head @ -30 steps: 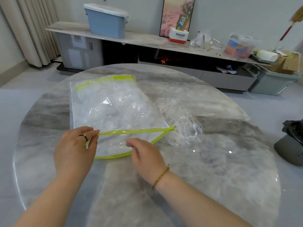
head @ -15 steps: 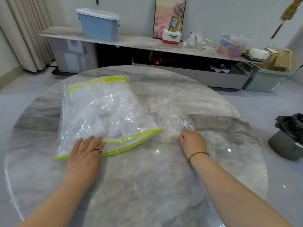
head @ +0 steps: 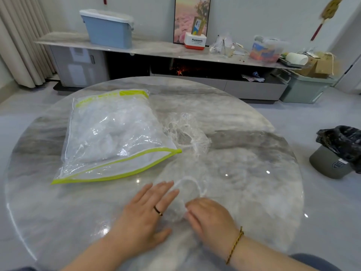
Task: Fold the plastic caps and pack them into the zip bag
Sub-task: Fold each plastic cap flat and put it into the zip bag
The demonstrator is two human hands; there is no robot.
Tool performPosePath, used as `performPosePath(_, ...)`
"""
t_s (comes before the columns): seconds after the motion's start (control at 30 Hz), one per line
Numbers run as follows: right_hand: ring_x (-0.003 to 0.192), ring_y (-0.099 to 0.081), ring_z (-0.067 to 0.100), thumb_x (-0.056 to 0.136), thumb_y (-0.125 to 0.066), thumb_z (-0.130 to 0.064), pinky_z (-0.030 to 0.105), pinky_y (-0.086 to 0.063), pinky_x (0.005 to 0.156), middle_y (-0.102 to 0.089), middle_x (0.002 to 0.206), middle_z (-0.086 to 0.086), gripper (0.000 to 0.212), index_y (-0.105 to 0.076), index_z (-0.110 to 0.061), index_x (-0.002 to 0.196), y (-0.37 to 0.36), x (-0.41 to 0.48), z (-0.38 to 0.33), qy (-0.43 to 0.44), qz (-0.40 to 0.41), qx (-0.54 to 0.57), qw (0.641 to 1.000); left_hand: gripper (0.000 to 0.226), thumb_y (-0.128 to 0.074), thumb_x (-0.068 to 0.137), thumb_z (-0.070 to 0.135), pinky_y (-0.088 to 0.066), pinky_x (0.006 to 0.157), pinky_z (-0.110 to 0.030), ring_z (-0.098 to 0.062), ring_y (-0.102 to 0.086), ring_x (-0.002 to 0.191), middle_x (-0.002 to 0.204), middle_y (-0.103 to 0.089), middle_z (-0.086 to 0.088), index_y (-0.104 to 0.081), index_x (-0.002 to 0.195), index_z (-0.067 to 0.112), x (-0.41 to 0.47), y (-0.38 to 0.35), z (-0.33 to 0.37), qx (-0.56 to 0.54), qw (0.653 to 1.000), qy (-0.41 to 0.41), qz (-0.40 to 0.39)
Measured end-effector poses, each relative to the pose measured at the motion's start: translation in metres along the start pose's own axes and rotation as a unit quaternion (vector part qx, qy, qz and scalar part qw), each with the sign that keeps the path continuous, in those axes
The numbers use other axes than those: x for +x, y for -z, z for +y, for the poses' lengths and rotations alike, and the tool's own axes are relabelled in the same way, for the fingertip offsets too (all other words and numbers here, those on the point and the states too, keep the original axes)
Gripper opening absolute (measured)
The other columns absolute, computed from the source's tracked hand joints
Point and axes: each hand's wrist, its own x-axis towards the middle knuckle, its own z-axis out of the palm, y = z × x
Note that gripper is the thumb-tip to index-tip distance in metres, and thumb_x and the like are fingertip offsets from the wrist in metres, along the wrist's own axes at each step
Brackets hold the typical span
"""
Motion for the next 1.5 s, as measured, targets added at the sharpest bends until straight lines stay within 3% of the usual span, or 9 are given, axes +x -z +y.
performPosePath(0.23,0.087,-0.059,-0.003,0.064,-0.036,-0.054,0.014,-0.044,0.085,-0.064,0.097,-0.018,0.049,-0.043,-0.029,0.104,0.016,-0.018,-0.005,0.041,-0.147,0.009,0.988,0.055,-0.088,0.019,0.029,-0.031,0.091,-0.018,-0.005,-0.068,0.076,0.08,-0.07,0.014,-0.073,0.073,0.027,-0.006,-0.002,-0.013,0.01,0.995,-0.004,-0.098)
performPosePath(0.47,0.07,-0.052,-0.002,0.074,-0.039,-0.019,0.006,-0.041,0.063,-0.062,0.071,-0.016,0.028,-0.065,-0.022,0.084,0.022,0.005,0.004,-0.108,-0.114,0.045,0.987,0.035,-0.04,0.063,0.034,-0.041,0.073,-0.002,0.004,-0.058,0.086,0.08,-0.066,0.029,-0.074,0.071,0.035,-0.011,0.017,-0.018,-0.225,0.94,0.24,-0.095)
performPosePath(0.53,0.063,-0.051,-0.001,0.09,-0.041,-0.014,0.009,-0.038,0.06,-0.056,0.065,-0.012,0.022,-0.061,-0.02,0.084,0.023,0.007,0.003,-0.225,-0.136,0.156,0.952,0.026,-0.051,0.067,0.048,-0.04,0.068,-0.009,0.005,-0.053,0.066,0.06,-0.059,0.022,-0.064,0.056,0.028,-0.006,0.022,-0.01,-0.318,0.887,0.313,-0.116)
performPosePath(0.7,0.034,-0.044,0.002,0.093,-0.04,-0.002,0.015,-0.036,0.038,-0.053,0.059,0.002,0.029,-0.051,-0.02,0.074,0.028,0.02,-0.007,-0.429,-0.07,0.407,0.803,0.035,-0.055,0.091,0.007,-0.034,0.045,-0.009,-0.001,-0.042,0.04,0.044,-0.044,0.009,-0.051,0.056,0.014,0.005,0.02,-0.006,-0.362,0.814,0.454,-0.036)
performPosePath(0.83,0.03,-0.042,0.003,0.094,-0.041,-0.008,0.014,-0.031,0.031,-0.056,0.074,0.005,0.014,-0.05,-0.017,0.088,0.024,0.029,-0.006,-0.508,-0.115,0.395,0.756,0.013,-0.055,0.091,0.016,-0.033,0.044,-0.016,-0.009,-0.046,0.049,0.053,-0.048,0.01,-0.059,0.079,0.018,0.009,0.015,-0.002,-0.276,0.825,0.494,-0.002)
performPosePath(1.03,0.092,-0.059,0.022,0.075,-0.037,-0.013,0.03,-0.045,0.079,-0.065,0.109,0.008,0.034,-0.053,-0.016,0.105,0.003,0.032,-0.016,-0.21,0.026,0.017,0.977,0.038,-0.041,0.096,0.031,-0.042,0.077,-0.025,-0.014,-0.056,0.103,0.125,-0.044,0.013,-0.035,0.134,0.029,0.017,0.021,0.011,-0.055,0.886,0.445,-0.117)
performPosePath(1.3,0.11,-0.06,0.009,0.077,-0.028,-0.039,0.03,-0.047,0.092,-0.063,0.121,-0.007,0.053,-0.069,-0.024,0.107,-0.01,0.025,-0.034,-0.144,-0.25,-0.002,0.957,0.033,-0.041,0.095,0.037,-0.039,0.088,-0.019,-0.006,-0.05,0.116,0.131,-0.044,0.014,-0.045,0.127,0.032,0.018,0.018,0.004,-0.054,0.903,0.392,-0.168)
performPosePath(1.4,0.132,-0.04,0.018,0.081,-0.02,-0.035,0.043,-0.015,0.111,-0.044,0.141,0.0,0.062,-0.054,-0.016,0.129,-0.011,0.029,-0.026,-0.119,-0.24,-0.011,0.963,0.032,-0.047,0.093,0.032,-0.036,0.085,-0.016,-0.006,-0.051,0.113,0.115,-0.051,0.013,-0.046,0.125,0.032,0.019,0.019,0.001,-0.094,0.897,0.396,-0.172)
performPosePath(1.5,0.109,-0.053,0.015,0.071,-0.034,-0.027,0.031,-0.036,0.1,-0.067,0.11,-0.005,0.04,-0.057,-0.028,0.104,-0.006,0.028,-0.024,-0.097,-0.165,0.024,0.981,0.019,-0.05,0.09,0.021,-0.038,0.073,-0.021,-0.012,-0.055,0.094,0.083,-0.049,0.013,-0.044,0.107,0.03,0.017,0.02,-0.002,-0.115,0.89,0.402,-0.183)
